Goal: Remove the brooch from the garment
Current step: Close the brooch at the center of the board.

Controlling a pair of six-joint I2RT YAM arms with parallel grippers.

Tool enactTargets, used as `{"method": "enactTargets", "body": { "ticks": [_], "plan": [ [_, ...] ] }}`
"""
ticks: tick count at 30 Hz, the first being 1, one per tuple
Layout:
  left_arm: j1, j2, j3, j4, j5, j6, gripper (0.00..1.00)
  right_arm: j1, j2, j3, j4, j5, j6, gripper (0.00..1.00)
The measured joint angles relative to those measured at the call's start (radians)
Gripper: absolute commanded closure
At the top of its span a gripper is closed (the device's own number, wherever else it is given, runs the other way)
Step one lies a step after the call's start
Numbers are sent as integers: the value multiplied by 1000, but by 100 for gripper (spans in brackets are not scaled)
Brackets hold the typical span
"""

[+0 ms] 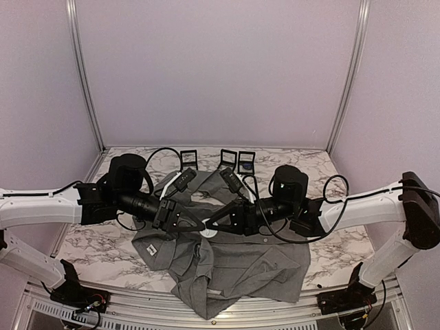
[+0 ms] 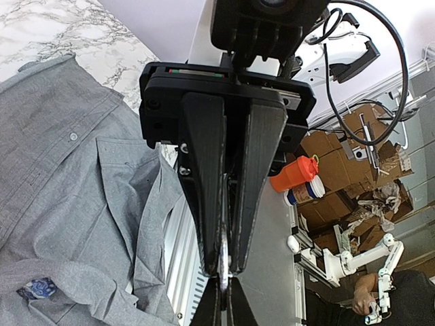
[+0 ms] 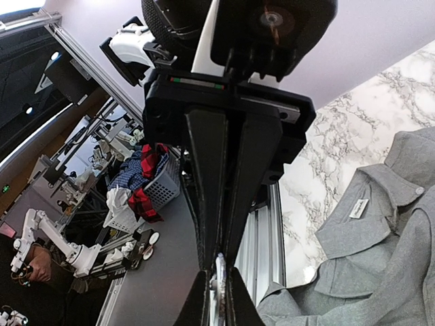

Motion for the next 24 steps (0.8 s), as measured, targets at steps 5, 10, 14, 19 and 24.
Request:
{"method": "enactTargets", "body": {
  "ticks": [5, 10, 14, 19, 24],
  "plan": [
    [0, -6, -6, 9, 4, -13, 100, 9, -5, 0, -3, 12, -21, 93],
    [0, -6, -13, 14, 7, -27, 100, 18, -6, 0, -22, 27, -44, 94],
    [2, -6, -18, 15, 8, -39, 100, 28, -15, 2, -50, 50, -66, 94],
    [3, -6, -26, 25, 19, -51, 100, 38, -23, 5, -77, 71, -90, 94],
    [6, -9, -42, 58, 23, -77, 100, 48, -38, 6, -99, 105, -102, 94]
  ]
}}
